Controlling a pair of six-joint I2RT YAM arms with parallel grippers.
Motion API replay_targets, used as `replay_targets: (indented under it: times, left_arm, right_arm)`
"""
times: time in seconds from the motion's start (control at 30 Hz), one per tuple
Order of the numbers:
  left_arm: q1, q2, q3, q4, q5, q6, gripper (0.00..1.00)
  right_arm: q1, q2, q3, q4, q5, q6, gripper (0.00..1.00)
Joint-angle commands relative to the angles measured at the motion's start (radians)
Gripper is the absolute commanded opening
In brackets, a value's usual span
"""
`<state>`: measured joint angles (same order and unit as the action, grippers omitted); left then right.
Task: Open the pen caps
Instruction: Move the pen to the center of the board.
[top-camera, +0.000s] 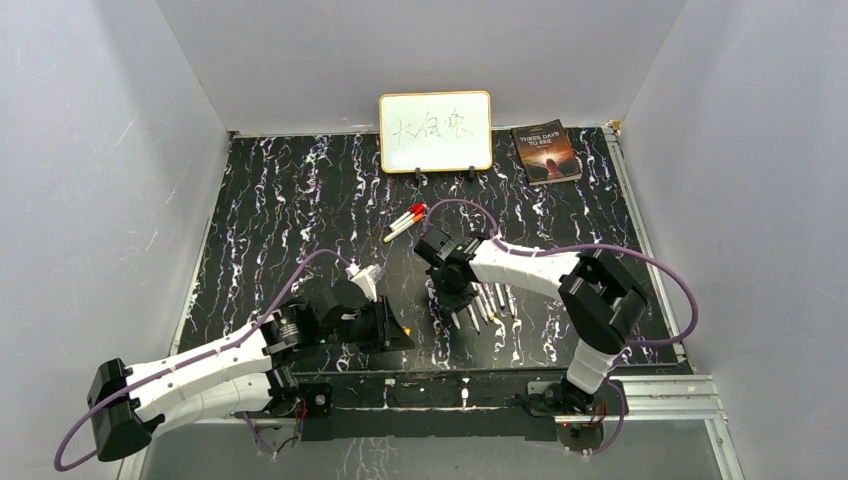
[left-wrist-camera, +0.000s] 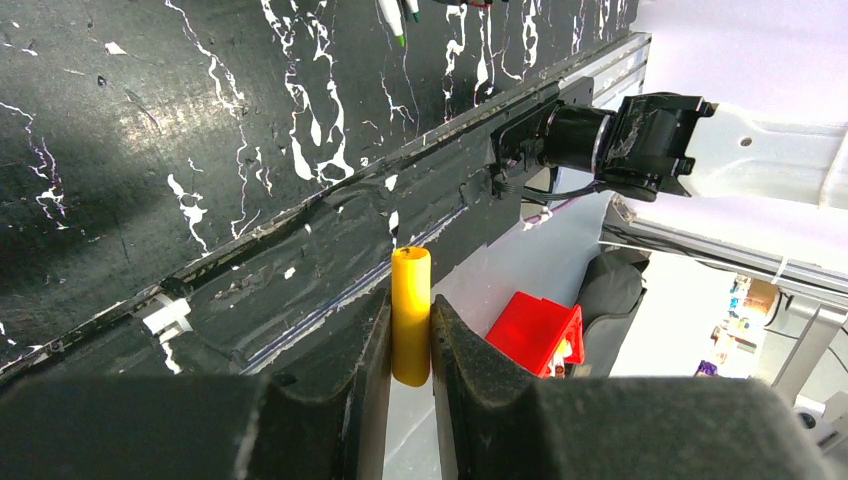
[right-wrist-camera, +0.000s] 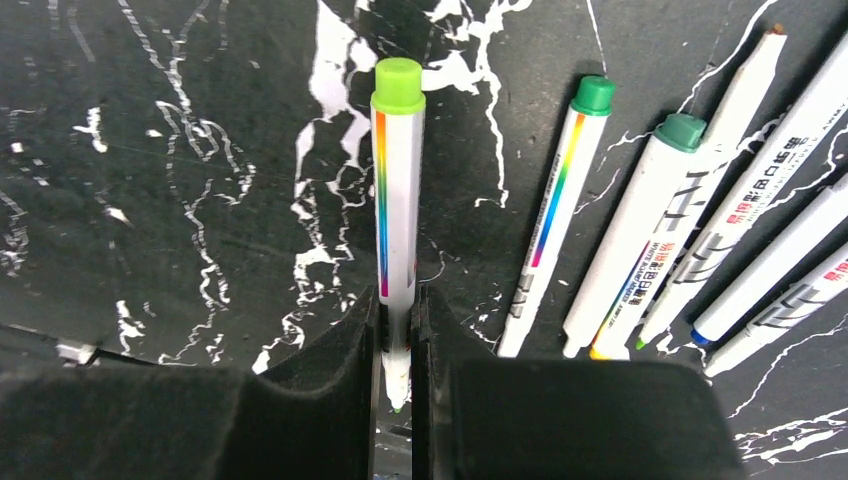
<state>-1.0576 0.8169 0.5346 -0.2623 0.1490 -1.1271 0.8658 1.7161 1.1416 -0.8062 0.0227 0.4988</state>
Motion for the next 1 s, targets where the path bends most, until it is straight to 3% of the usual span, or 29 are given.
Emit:
replay_targets:
  times: [0.0,0.4,0.67,0.97]
  left_arm:
    - [-0.005,0.003,0.031,-0.010,0.005,0.004,0.19]
    - [-0.006,0.004,0.045,-0.021,0.001,0.005,0.19]
    - [-0.006,-0.006,0.049,-0.033,-0.006,0.003,0.19]
    - [-0.005,0.021,0.078,-0.108,-0.046,0.004,0.19]
  right_arm:
    - [0.002,0.017,-0.016,0.046,0.047,-0.002,0.00]
    - [-0.037,0.069,-0.061,0.040,0.119,-0.032,0.00]
    - [-0.141,0.031,-0.058,0.019,0.144,-0.079,0.00]
    - [-0.154,0.000,-0.049,-0.010,0.162,-0.103,0.00]
